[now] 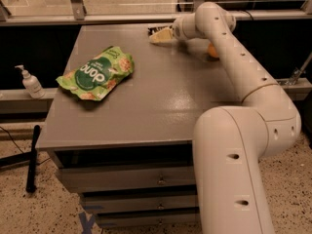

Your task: Move rxbar chocolate near orange

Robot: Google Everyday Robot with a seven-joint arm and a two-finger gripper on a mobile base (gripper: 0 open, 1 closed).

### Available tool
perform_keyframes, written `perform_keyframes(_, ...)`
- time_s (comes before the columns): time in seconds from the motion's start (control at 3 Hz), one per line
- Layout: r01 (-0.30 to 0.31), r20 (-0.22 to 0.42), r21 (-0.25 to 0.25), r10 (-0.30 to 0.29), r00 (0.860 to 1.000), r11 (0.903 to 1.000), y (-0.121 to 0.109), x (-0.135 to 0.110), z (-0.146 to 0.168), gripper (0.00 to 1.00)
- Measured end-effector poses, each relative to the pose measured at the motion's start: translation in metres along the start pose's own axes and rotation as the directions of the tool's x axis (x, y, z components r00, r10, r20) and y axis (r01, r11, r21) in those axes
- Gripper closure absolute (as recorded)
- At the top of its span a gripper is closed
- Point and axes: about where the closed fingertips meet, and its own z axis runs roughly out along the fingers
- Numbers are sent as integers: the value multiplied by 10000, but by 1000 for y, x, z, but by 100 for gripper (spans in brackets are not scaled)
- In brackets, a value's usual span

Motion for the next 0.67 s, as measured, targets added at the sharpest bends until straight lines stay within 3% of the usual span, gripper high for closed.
perform_keyframes(0.67, -46, 30, -102, 47, 10000, 9999, 0, 1, 3, 66)
